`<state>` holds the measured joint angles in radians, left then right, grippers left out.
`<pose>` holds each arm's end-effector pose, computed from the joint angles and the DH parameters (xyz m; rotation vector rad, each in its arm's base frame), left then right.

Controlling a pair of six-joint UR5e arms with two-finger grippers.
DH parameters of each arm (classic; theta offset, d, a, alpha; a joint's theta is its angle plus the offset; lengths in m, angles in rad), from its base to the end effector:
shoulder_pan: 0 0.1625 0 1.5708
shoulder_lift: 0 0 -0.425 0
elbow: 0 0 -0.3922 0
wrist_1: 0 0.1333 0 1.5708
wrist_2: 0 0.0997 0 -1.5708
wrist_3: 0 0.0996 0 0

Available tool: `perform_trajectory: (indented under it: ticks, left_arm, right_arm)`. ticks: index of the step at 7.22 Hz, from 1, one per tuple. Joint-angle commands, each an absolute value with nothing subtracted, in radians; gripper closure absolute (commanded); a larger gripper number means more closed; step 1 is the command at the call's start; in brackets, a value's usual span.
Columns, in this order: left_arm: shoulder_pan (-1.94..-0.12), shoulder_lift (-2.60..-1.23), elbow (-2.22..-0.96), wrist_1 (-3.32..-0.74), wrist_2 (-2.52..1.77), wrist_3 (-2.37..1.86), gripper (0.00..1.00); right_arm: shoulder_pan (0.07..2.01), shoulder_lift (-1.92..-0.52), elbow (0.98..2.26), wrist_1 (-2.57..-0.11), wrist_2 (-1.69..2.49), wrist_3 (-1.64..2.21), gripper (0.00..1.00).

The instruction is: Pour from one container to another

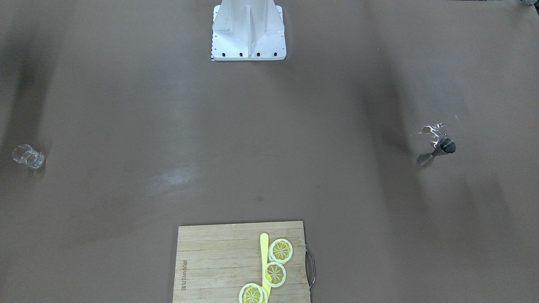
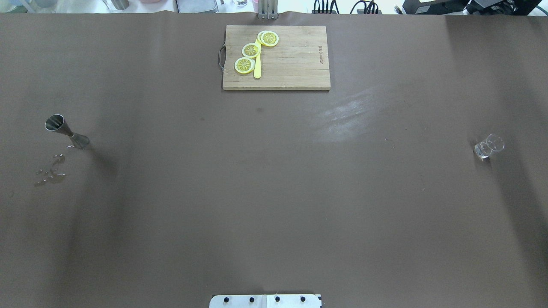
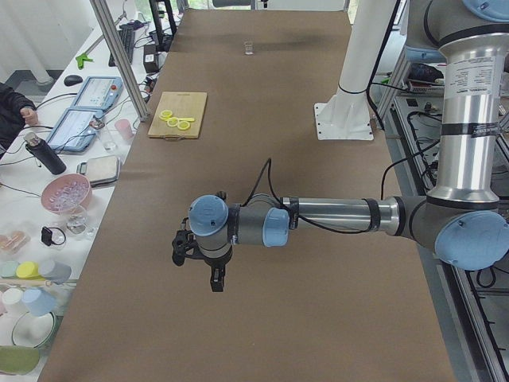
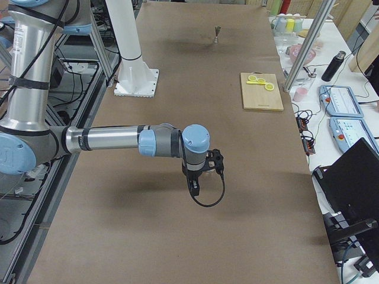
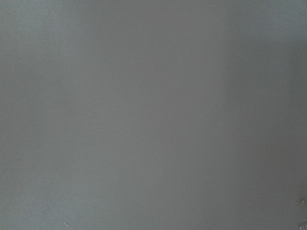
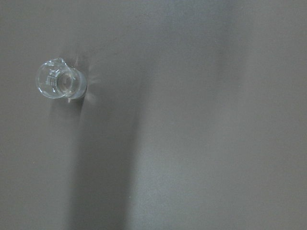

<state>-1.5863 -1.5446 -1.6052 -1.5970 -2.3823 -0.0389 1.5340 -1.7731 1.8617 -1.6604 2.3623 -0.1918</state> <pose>-0.0685 -0.4820 0.6492 0.0230 0.8118 -0.0374 0.0475 -0.4069 0.6142 0.0605 -0.7908 -0.2161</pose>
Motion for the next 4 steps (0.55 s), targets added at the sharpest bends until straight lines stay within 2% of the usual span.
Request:
perform_trajectory:
  ticks: [1, 4]
  left_arm:
    - [-1.588, -1.543, -1.633, -1.595, -2.399, -0.043, 0.02]
    - [-1.588, -1.543, -1.626, -1.597, -2.399, -0.043, 0.02]
  right_arm:
    - [1.534, -1.773, 1.861, -1.66, 2.362, -0.193, 0.0]
    - [1.534, -1.773, 1.861, -1.66, 2.358, -0.193, 0.0]
